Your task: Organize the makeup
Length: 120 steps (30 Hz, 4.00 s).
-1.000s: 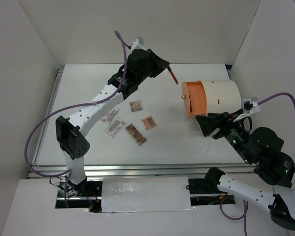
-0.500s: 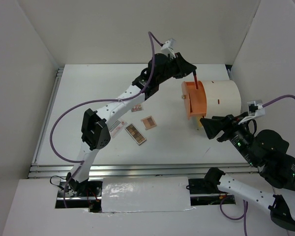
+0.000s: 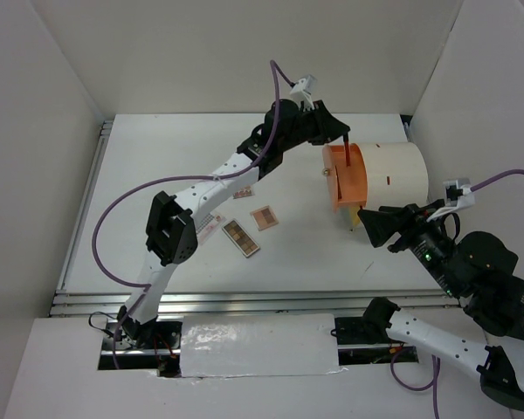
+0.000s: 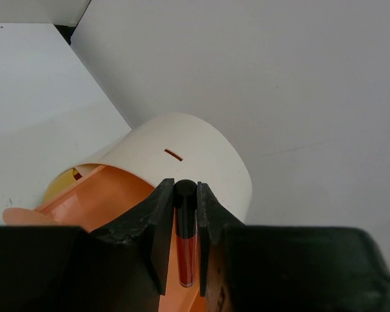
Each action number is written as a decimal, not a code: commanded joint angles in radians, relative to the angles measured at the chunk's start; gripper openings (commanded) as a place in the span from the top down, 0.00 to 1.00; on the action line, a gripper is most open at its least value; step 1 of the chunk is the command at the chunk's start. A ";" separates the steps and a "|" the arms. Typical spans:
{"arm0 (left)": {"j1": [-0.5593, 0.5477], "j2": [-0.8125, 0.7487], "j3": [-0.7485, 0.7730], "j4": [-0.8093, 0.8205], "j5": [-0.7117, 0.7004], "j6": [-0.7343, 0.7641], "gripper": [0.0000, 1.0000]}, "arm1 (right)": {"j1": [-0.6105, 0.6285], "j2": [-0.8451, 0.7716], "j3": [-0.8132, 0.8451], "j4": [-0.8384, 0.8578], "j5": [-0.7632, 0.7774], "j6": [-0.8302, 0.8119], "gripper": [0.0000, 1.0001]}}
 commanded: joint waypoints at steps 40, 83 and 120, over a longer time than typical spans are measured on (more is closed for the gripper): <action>-0.002 -1.175 -0.957 -1.023 -0.679 0.170 0.01 | -0.208 0.860 0.179 0.203 -0.078 -0.115 1.00; -0.004 -1.411 -1.214 -0.887 -0.659 0.252 0.01 | -0.618 1.000 0.233 0.120 0.046 -0.192 1.00; -0.002 -1.374 -1.209 -0.893 -0.658 0.244 0.01 | -0.214 1.519 0.422 -0.199 0.776 -0.090 0.48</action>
